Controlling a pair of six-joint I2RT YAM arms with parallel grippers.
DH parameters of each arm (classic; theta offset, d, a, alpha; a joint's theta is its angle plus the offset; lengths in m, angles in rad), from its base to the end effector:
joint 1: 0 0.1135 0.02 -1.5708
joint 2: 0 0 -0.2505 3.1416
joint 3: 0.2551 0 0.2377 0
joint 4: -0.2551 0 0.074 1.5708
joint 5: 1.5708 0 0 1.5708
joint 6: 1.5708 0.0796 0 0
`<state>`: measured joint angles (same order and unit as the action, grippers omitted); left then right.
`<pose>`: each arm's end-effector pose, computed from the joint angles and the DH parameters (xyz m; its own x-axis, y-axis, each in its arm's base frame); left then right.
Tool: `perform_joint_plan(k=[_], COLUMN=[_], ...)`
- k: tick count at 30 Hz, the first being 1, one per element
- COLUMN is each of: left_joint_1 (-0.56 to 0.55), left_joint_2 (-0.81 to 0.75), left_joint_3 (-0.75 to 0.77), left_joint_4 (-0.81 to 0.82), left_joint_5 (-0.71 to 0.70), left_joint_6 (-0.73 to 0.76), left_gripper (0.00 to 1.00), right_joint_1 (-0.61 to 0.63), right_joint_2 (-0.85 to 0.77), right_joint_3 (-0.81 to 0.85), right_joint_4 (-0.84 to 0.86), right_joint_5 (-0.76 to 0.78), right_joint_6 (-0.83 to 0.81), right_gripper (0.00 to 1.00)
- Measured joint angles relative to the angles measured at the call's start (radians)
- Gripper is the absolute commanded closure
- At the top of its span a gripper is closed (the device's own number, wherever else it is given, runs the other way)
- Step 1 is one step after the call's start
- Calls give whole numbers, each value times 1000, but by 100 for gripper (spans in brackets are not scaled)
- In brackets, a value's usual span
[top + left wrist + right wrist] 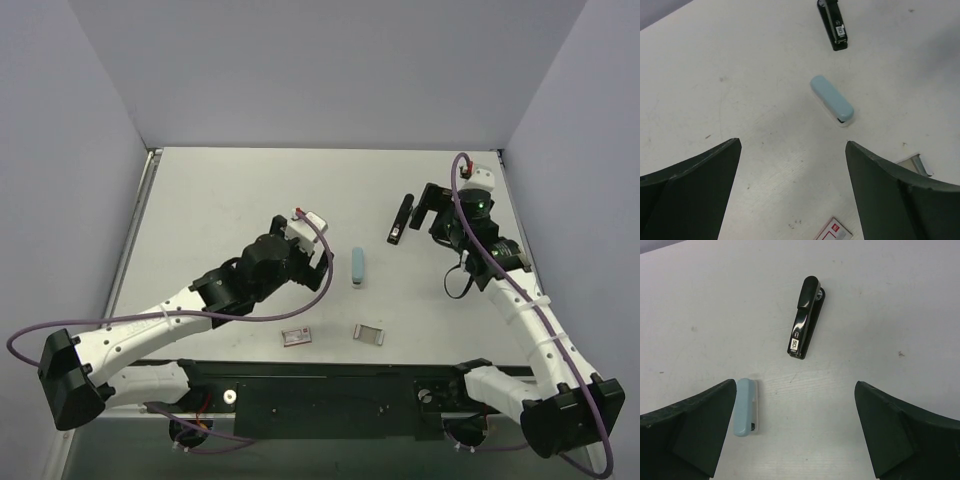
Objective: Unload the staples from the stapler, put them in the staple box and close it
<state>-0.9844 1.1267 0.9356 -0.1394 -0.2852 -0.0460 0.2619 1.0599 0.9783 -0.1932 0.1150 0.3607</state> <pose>0.1801 -0.2307 0.3061 -0.2094 0.2354 -0.9491 0.6431 0.7643 0.0477 0.2718 0.0634 0.3315 -0.2984 0.2830 -0.9115 -0.0483 0.9493 0.3106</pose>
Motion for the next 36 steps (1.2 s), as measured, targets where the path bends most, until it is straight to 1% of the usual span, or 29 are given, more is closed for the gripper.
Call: perform_joint_plan(k=[3, 5, 6, 9, 11, 15, 19, 22, 23, 24, 29, 32, 36], left_joint_1=[19, 13, 8, -2, -5, -7, -10, -10, -10, -10, -10, -10, -10], left_joint_2=[1, -23, -44, -92, -97, -97, -135, -188, -204, -224, -301, -311, -312], left_joint_3=[-10, -23, -36, -59, -59, -67, -124, -164, -169, -175, -179, -179, -185], left_joint_4=[-15, -1, 5, 9, 10, 1, -2, -13, -16, -19, -43, -63, -90], left_joint_5=[-60, -89, -106, -154, -190, -262, -301, -315, -318, -323, -346, -355, -359], left_joint_6=[-30, -32, -36, -51, -59, -87, -114, -138, -147, -158, -215, -241, -262], left_gripper=[3, 3, 3, 3, 6, 7, 8, 8, 6, 5, 3, 3, 3], right_joint_1=[-29, -50, -53, -15, 31, 104, 155, 212, 229, 270, 382, 398, 407], right_joint_2=[14, 23, 23, 29, 40, 65, 99, 163, 192, 225, 337, 375, 424], right_joint_3=[0, -25, -44, -67, -64, -61, -60, -40, -24, -6, 50, 62, 71], right_joint_4=[2, 50, 66, 65, 61, 58, 49, 28, 17, 8, -6, -16, -24], right_joint_5=[-72, -166, -189, -202, -191, -163, -105, -56, -37, -16, 42, 67, 97], right_joint_6=[40, 57, 59, 57, 50, 40, 39, 40, 40, 40, 52, 71, 107], right_gripper=[0, 0, 1, 1, 1, 2, 6, 7, 7, 8, 8, 7, 10])
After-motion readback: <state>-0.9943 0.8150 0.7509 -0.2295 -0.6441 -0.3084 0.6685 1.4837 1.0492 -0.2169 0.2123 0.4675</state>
